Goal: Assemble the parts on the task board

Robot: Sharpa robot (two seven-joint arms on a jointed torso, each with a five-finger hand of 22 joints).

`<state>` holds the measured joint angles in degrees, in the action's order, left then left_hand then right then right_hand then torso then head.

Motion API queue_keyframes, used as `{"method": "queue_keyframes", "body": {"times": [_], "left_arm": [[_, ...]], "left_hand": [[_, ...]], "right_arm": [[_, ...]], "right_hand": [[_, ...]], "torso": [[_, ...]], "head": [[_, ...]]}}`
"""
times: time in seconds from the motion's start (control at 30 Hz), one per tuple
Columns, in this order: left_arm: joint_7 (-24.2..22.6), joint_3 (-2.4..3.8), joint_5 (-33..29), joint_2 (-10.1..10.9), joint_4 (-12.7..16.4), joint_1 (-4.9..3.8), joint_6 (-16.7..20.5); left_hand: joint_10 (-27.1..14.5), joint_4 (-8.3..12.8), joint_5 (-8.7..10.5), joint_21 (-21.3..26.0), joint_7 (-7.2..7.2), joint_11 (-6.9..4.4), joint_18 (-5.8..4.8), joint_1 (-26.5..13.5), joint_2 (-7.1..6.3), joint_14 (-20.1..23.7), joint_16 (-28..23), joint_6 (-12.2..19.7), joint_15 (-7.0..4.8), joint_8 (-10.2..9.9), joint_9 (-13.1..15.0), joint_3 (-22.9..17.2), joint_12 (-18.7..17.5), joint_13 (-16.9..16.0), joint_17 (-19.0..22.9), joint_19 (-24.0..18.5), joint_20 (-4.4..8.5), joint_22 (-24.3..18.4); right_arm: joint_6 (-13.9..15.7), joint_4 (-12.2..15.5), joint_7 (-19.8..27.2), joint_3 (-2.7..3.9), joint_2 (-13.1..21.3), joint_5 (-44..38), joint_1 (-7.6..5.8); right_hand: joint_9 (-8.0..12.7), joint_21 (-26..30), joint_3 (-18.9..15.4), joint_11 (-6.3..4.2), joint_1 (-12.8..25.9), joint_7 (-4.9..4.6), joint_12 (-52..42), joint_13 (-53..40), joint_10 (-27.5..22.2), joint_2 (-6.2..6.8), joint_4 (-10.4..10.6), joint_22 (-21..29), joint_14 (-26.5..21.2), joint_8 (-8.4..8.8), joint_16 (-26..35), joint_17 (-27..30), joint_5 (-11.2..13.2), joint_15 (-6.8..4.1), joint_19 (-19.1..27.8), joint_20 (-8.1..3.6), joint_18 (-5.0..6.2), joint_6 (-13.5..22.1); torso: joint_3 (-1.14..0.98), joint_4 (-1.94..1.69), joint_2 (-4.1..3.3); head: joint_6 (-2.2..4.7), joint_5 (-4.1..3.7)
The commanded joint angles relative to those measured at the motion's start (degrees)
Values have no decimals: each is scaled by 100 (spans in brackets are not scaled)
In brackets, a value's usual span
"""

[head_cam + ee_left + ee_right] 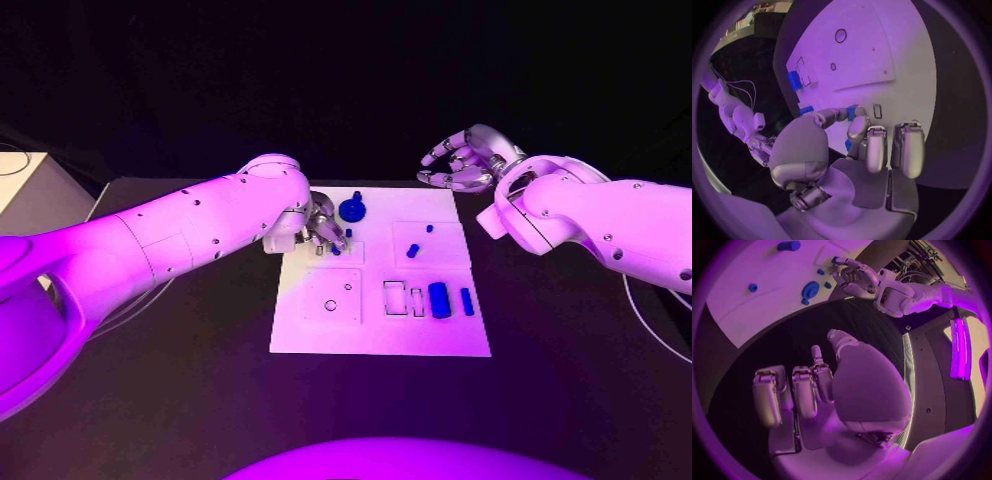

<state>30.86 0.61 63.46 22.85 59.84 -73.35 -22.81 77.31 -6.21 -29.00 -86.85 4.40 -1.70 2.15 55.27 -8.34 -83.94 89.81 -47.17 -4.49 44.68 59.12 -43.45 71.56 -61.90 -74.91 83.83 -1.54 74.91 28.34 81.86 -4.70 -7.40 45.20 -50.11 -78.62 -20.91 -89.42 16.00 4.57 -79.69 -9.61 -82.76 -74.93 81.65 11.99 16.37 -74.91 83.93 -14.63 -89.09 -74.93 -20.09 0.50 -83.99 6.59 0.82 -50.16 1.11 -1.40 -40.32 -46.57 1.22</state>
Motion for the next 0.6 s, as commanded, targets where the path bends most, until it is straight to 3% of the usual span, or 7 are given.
{"method": "queue_keyframes", "body": {"times": [0.03,0.6], "left_arm": [[47,-63,-90,-47,-3,94,-270],[46,-83,-111,-45,-37,94,-260]], "left_hand": [[30,671,20,-4,-241,-34,-54,26,79,-606,19,-216,-46,-44,-1,-637,1,-12,-1509,193,25,807],[39,334,76,-4,-267,-48,-58,-216,243,-606,19,-320,-58,-171,8,-224,7,-24,-1509,206,31,826]], "right_arm": [[-56,10,33,2,1,-56,3],[-72,12,32,2,12,-56,3]], "right_hand": [[-6,20,42,13,53,12,2,-672,-40,17,-2,-1458,539,-21,26,-1240,2,-15,-566,-39,-63,41],[-8,53,52,13,55,13,12,-661,-52,23,-7,-1437,533,-25,37,-1216,-3,-15,-551,-40,-54,47]], "torso": [[4,-1,1],[4,1,0]], "head": [[2,2],[-1,2]]}}
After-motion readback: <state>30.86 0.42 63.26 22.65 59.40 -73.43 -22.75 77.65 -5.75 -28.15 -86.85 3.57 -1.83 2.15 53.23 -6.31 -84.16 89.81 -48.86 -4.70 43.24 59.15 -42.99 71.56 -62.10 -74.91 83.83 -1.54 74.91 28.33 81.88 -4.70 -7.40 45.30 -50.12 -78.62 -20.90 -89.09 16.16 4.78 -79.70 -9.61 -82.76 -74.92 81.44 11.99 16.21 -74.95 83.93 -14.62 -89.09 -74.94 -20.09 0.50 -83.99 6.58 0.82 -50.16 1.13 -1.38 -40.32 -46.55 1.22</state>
